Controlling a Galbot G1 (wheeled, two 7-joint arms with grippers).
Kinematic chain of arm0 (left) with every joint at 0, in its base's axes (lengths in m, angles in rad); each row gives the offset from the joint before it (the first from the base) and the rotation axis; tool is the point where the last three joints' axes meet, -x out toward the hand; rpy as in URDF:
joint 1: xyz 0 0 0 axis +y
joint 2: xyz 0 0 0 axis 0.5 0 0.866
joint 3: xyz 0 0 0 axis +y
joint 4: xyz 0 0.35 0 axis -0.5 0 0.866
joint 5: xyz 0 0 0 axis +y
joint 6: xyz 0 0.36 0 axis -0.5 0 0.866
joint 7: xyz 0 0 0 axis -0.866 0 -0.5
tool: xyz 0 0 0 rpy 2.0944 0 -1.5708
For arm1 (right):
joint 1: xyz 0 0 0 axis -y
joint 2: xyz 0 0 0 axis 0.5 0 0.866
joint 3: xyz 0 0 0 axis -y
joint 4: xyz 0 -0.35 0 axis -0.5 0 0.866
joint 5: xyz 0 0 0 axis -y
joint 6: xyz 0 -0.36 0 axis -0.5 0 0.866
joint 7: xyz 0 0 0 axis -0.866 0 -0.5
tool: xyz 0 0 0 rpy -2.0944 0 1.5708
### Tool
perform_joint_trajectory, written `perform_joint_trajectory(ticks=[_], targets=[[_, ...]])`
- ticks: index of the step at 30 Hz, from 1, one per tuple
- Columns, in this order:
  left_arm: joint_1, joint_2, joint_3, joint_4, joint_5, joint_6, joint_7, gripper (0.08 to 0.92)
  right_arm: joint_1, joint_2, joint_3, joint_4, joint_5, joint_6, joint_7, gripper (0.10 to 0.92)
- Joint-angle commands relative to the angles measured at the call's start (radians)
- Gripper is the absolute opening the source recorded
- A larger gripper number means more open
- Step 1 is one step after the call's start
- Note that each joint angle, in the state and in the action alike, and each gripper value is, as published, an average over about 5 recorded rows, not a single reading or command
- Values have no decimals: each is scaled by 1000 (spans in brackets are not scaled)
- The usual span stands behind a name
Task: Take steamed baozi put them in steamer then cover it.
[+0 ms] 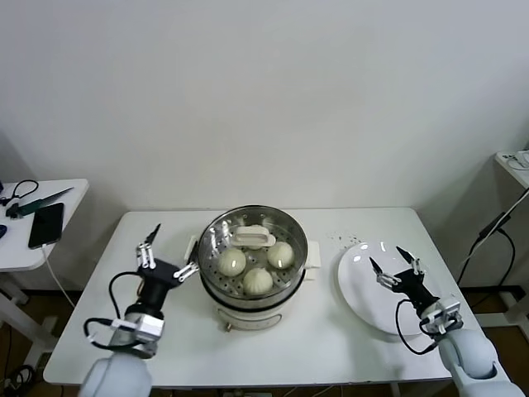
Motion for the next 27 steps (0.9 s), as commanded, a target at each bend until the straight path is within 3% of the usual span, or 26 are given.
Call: perform_joint_trajectory(ticks=[1,10,27], targets=[[134,-120,-299,143,-403,-227,48,823,-25,13,5,36,6,16,2,823],[217,-194,-328,153,-454,-268,93,823,-72,28,37,53,27,40,16,823],[242,-235,-312,136,-404,-278,109,823,-104,62,58,58,40,56,34,823]])
